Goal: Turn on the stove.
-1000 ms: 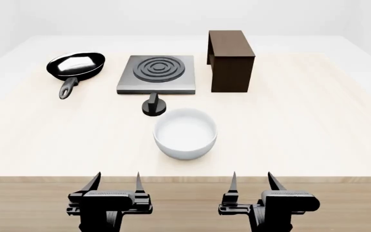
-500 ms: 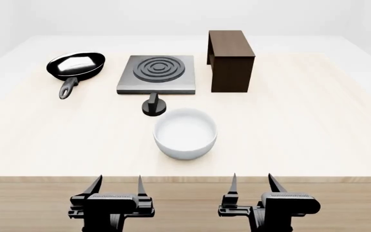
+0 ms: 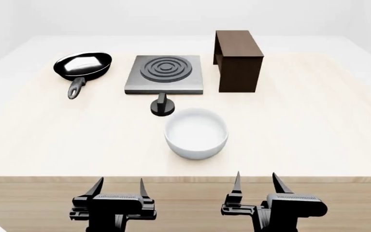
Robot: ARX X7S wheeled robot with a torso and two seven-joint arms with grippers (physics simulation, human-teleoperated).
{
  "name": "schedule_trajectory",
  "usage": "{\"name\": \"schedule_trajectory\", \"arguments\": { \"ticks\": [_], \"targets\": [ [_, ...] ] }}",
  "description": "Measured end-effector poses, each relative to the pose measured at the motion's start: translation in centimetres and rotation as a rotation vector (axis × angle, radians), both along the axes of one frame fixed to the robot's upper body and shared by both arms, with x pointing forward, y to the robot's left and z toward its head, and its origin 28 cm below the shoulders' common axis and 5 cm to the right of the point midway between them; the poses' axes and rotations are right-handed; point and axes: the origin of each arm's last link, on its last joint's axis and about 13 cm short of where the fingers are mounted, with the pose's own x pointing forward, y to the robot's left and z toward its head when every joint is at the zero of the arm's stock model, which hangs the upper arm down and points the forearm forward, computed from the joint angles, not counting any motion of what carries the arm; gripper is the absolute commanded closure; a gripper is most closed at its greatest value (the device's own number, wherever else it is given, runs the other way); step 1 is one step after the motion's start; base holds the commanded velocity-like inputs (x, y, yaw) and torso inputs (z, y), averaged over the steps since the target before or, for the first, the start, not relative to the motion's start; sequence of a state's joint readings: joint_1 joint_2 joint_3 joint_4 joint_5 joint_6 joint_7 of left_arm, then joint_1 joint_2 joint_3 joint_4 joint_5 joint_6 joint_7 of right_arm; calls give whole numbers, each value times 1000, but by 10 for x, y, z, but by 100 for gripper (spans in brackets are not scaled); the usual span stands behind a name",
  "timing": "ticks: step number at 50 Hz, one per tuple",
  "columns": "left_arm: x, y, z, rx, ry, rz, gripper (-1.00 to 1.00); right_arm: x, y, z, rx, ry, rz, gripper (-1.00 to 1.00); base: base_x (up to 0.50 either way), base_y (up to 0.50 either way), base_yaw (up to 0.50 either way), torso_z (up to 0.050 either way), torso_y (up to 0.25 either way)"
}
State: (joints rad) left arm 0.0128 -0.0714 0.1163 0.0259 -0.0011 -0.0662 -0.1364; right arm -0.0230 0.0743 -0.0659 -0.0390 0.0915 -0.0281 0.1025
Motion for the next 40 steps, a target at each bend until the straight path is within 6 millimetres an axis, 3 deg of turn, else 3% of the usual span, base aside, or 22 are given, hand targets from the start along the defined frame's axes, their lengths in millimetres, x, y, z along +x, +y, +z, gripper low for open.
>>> {"name": "schedule_trajectory", "arguments": {
  "ticks": [40],
  "targets": [
    [0,0,0,10,7,8,-100,-5,1,3,11,-16,-4,-100,0,500,0,0,0]
  ]
}}
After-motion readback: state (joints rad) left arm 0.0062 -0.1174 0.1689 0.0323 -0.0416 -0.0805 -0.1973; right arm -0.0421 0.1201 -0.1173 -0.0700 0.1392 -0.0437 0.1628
